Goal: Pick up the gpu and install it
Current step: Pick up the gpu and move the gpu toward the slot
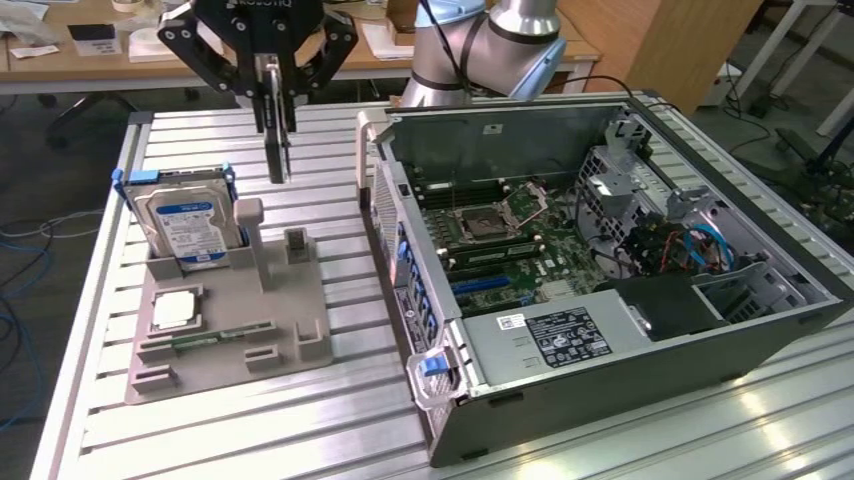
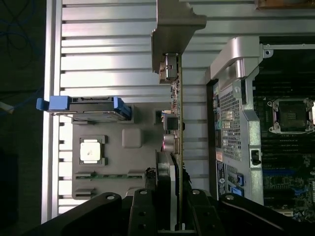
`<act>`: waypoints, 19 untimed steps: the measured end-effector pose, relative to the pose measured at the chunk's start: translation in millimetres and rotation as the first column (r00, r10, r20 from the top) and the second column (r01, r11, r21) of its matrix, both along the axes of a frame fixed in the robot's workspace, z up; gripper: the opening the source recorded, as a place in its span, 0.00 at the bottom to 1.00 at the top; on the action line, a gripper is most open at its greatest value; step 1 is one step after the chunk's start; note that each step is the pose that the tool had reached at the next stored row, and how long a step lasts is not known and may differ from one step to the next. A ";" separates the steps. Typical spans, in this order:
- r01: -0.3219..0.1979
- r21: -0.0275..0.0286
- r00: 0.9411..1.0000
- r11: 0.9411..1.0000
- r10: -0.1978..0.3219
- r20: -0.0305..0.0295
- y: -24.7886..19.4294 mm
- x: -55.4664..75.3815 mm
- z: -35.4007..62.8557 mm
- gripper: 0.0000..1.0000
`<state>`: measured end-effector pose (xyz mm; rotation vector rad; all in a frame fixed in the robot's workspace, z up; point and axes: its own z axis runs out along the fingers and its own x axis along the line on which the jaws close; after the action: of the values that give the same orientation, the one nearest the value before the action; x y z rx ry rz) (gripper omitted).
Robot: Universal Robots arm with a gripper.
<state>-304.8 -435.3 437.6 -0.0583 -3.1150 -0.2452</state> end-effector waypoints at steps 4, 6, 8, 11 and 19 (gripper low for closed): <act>0.000 -0.006 1.000 1.000 0.000 0.000 0.0 0.1 3.7 0.28; 0.000 -0.016 1.000 1.000 0.000 0.000 0.0 0.0 5.0 0.28; 0.000 -0.027 1.000 1.000 0.000 0.000 0.0 0.0 7.1 0.28; 0.000 -0.044 1.000 0.999 0.000 0.000 0.0 0.1 11.1 0.28; 0.000 -0.049 1.000 0.999 0.000 0.000 0.0 10.2 9.3 0.28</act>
<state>-294.6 -435.3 446.9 -0.0589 -3.1209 -0.1684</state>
